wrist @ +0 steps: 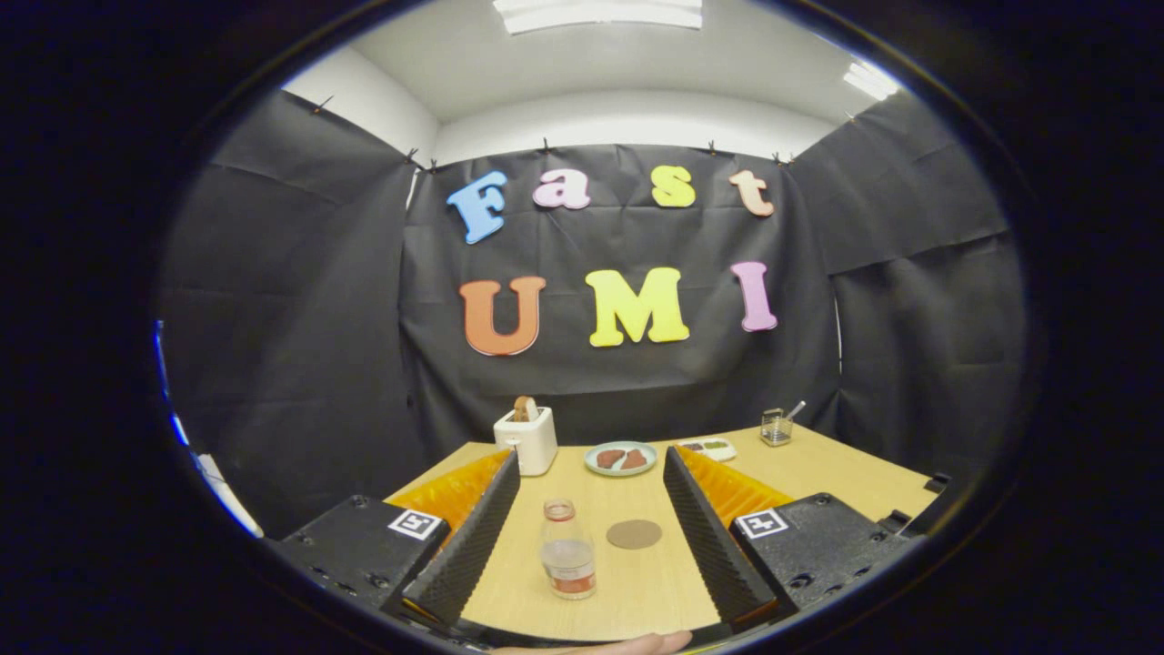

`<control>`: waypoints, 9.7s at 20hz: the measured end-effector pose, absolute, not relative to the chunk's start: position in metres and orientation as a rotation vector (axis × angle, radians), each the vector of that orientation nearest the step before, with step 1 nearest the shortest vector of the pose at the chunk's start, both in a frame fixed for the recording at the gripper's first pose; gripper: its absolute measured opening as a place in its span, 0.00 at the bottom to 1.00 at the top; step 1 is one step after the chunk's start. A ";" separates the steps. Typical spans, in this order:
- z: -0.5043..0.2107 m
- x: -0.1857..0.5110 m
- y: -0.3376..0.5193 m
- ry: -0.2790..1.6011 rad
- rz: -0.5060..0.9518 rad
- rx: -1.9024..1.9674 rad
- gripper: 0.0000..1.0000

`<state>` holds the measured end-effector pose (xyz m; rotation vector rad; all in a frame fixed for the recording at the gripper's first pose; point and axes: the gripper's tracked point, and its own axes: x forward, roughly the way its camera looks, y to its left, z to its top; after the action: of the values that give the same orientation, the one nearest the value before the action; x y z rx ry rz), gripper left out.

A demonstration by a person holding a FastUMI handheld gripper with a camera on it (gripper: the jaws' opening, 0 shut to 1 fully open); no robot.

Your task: Take the bottle from table, then pour the juice into the cup, finally place the bottle on the coaster

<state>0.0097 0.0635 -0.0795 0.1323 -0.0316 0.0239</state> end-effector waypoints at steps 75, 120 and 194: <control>-0.180 0.083 0.084 0.092 -0.040 0.650 0.78; -0.226 0.158 -0.006 0.130 -0.058 1.758 0.77; -0.159 0.165 -0.031 0.014 0.082 2.100 0.77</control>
<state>0.1646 -0.0308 -0.1593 2.1000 0.0145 0.0822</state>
